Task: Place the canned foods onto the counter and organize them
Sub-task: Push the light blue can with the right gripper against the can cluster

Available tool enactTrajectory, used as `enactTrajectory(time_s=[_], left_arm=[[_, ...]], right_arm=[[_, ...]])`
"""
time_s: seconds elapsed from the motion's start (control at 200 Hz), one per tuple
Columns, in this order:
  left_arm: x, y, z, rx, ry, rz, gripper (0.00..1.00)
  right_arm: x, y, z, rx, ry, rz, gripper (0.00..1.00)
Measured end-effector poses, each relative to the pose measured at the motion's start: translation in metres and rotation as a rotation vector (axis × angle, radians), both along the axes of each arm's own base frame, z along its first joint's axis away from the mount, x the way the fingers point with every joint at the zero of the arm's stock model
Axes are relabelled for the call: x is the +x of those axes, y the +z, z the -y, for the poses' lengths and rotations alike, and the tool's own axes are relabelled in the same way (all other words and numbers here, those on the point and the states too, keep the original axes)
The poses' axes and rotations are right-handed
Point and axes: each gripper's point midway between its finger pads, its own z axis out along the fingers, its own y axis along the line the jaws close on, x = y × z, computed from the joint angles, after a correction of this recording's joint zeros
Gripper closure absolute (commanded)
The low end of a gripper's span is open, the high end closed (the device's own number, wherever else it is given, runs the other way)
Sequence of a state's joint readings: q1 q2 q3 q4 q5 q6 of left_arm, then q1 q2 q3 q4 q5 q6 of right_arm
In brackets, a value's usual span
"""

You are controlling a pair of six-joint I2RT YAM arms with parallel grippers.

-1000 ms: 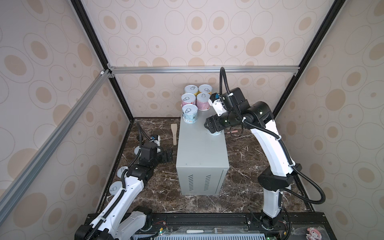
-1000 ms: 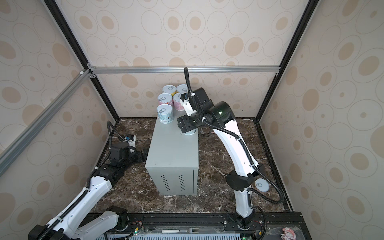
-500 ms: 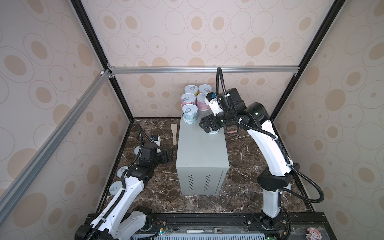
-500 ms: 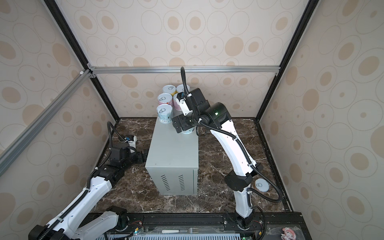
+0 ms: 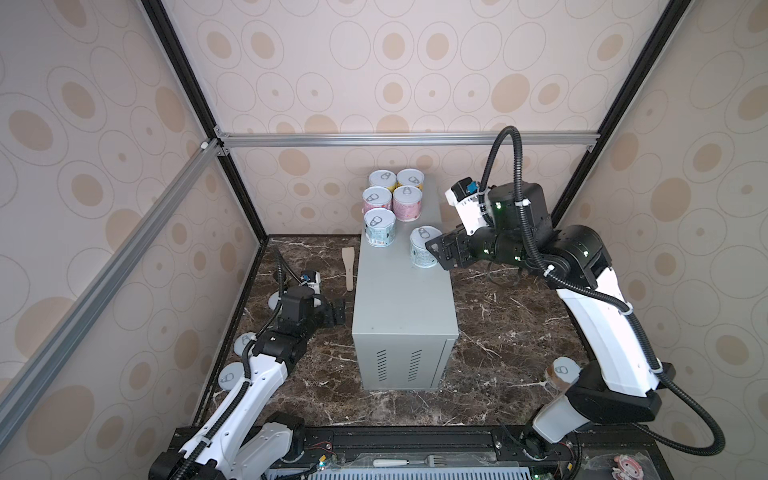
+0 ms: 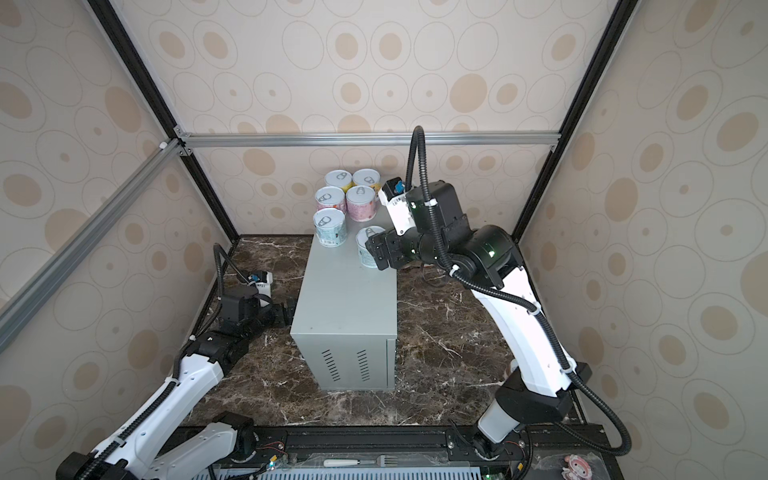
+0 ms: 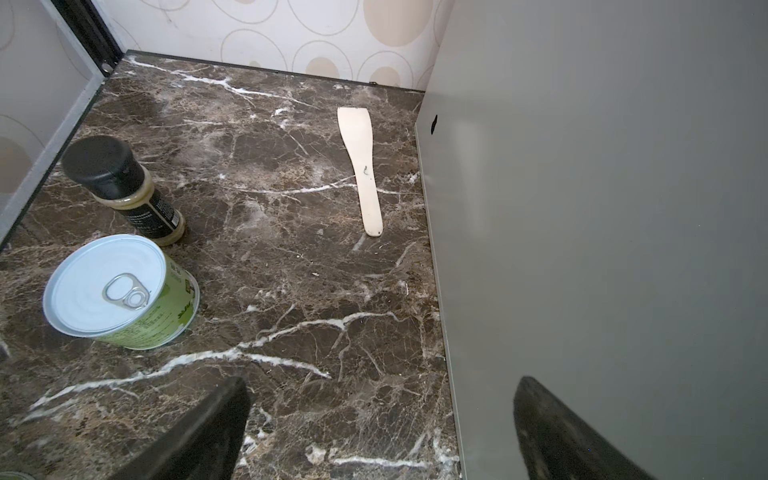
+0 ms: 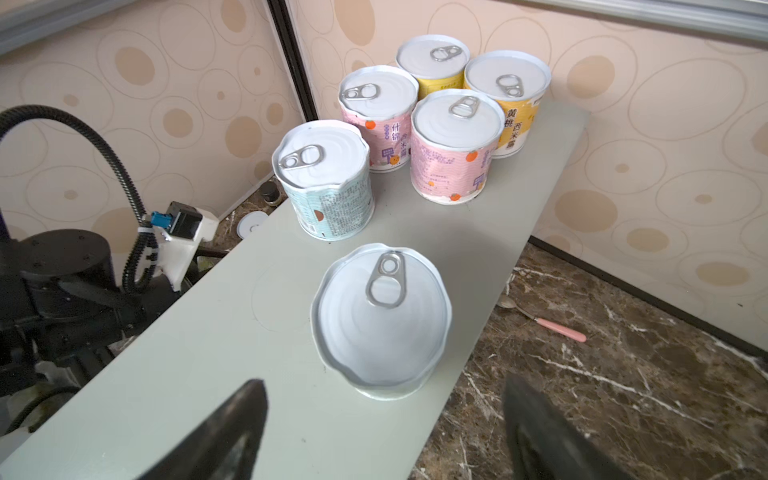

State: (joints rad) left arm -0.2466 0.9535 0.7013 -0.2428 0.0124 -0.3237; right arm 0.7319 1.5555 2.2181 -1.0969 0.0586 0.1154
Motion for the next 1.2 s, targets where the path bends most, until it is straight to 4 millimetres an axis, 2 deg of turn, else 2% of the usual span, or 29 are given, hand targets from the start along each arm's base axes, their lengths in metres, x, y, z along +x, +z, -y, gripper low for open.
enactTrajectory(time_s=[0.265,0.39,0.51,0.8,1.145,1.2], left_arm=[[0.0,-0.005,0.0,0.003,0.003,-0.012,0.01],[0.001,-0.011,0.001,0.005,0.001,-0.034,0.01],[0.002,-0.012,0.001,-0.001,0.001,-0.037,0.01],[0.004,-0.006,0.003,-0.041,0.001,0.002,0.01],[0.008,0.001,-0.002,-0.095,0.011,0.033,0.01],[0.009,0.001,-0.002,-0.101,0.011,0.033,0.01]], right_arm=[[-0.018,-0.037,0.016,0.002,-0.001,0.004,0.34],[-0.019,-0.05,0.016,0.018,-0.002,0.011,0.39],[-0.013,-0.054,0.01,0.036,-0.003,0.018,0.45],[0.0,-0.044,-0.007,0.106,0.009,0.062,0.46],[0.033,-0.076,-0.031,0.066,-0.007,0.021,0.47],[0.037,-0.077,-0.033,0.07,-0.008,0.022,0.47]])
